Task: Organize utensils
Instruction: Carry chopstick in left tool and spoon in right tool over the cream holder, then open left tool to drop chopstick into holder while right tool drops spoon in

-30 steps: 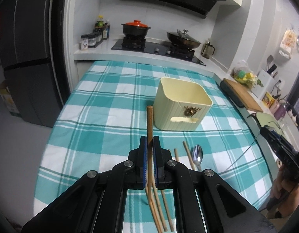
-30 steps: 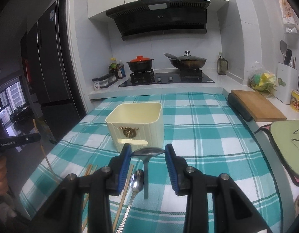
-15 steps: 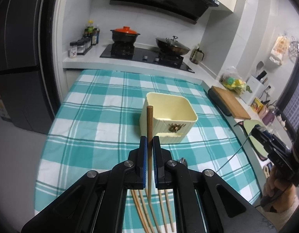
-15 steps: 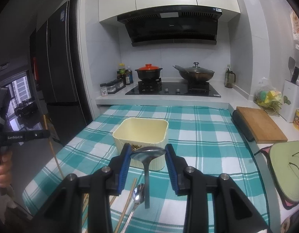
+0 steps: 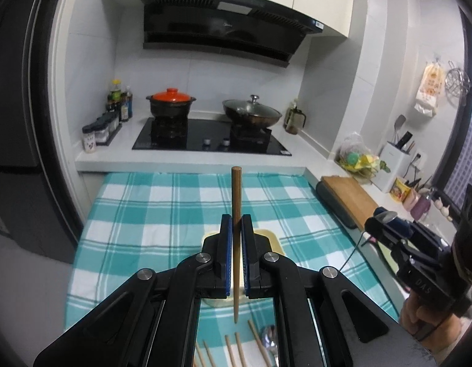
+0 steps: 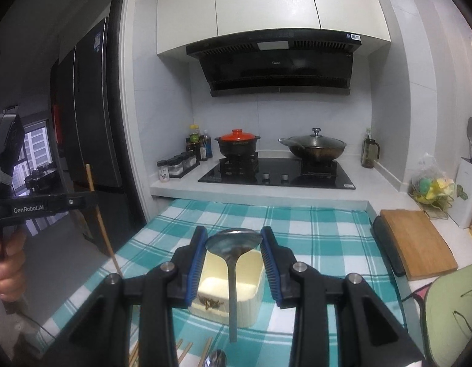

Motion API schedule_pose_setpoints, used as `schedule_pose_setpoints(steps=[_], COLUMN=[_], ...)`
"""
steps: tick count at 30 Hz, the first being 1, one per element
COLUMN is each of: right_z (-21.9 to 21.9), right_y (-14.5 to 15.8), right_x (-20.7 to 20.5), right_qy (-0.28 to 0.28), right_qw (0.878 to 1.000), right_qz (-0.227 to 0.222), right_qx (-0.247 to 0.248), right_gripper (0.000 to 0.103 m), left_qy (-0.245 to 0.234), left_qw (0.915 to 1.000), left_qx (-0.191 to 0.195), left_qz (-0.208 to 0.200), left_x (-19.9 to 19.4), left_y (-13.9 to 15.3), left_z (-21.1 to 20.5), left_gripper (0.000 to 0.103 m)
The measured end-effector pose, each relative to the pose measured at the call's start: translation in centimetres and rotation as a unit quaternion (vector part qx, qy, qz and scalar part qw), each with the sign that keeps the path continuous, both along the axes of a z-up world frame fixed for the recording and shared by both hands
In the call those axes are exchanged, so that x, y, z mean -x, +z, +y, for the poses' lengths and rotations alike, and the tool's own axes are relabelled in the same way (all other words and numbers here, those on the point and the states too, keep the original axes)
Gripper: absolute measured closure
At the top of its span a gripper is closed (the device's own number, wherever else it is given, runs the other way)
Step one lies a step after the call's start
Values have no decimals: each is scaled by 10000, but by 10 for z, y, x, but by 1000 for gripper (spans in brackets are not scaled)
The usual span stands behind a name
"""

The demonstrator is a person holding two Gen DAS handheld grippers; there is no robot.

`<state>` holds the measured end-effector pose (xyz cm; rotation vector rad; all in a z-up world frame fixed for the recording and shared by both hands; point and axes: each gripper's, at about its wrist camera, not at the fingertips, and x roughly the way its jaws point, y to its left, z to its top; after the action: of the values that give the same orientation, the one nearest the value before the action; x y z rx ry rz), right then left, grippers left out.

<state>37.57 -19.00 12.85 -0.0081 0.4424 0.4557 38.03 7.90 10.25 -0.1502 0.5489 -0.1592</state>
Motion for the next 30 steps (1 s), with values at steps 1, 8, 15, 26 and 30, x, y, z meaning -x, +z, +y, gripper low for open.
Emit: schedule_pose_setpoints(steps=[1,8,15,26,30], right_z=[4,33,40,41,44], right_y=[2,-14,-78,-140,-153], right_x=[-8,-66,-117,-150,-161], right_qy=[33,49,-68,-252,-361], right_qw=[10000,9999,9955,9879,9859], right_qz=[-19,-57,925,1531,1622], right_qx=[-32,-121,-205,65,206], right_gripper=[67,67,67,67,67], left_qy=[41,368,448,520,485], left_qw=[10000,9984,9970,9928,9921], left_qx=[-36,-366,-195,-102,-166], left_qz=[-72,-231,598,1077,1142], left_x=[-9,-70,-116,-145,-154], left_y=[3,-18,-94,-147,-150], left_z=[-3,-16,-7,-10,-16], left_gripper=[99,99,99,99,98])
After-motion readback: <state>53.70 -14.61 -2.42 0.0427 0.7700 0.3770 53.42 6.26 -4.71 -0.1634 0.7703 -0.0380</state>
